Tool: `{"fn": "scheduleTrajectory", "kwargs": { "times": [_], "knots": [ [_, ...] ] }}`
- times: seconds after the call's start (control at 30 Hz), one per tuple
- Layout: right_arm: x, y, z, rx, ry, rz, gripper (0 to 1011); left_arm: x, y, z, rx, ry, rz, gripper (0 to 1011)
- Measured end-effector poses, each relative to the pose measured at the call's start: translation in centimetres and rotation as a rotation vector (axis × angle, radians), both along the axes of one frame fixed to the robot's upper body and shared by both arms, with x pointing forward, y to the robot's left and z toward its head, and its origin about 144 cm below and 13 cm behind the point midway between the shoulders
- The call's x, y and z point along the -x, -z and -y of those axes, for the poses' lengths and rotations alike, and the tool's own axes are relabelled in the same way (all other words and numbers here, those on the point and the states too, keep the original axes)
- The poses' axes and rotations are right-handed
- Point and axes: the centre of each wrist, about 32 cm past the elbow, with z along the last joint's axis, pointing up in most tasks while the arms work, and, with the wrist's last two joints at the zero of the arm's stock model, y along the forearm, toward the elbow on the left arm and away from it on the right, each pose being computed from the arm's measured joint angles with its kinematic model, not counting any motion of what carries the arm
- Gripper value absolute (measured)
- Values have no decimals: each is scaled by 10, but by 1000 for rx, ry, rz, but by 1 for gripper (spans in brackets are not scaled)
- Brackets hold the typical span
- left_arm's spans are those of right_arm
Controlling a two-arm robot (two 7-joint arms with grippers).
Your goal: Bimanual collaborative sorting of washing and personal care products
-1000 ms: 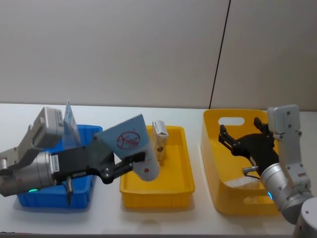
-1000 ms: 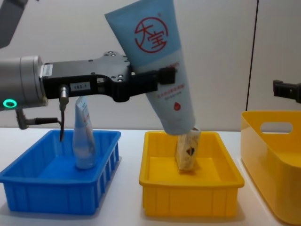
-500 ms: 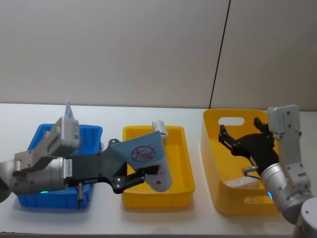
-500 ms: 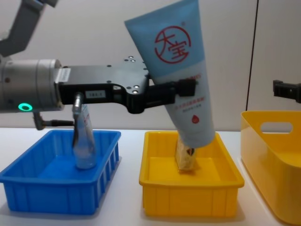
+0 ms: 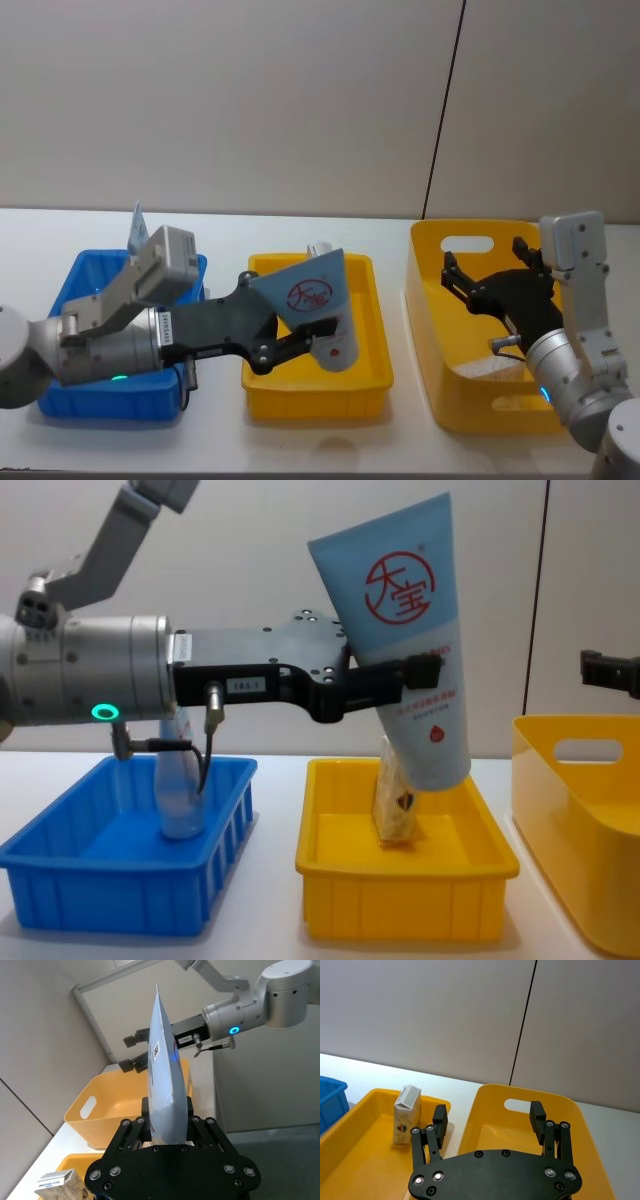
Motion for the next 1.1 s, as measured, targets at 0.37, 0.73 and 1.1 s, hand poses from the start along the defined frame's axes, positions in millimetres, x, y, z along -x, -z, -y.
{"fn": "scheduleTrajectory", "kwargs": {
  "times": [0.37, 0.73, 1.1],
  "knots": [
    [0, 0, 0, 0, 0, 0, 1002, -7, -2, 4, 1, -37, -1, 300],
    [0, 0, 0, 0, 0, 0, 1002, -13, -4, 4, -4, -64, 1, 301],
    [0, 0, -1, -6, 2, -1, 1002, -15, -5, 4, -5, -74, 3, 301]
  ]
}}
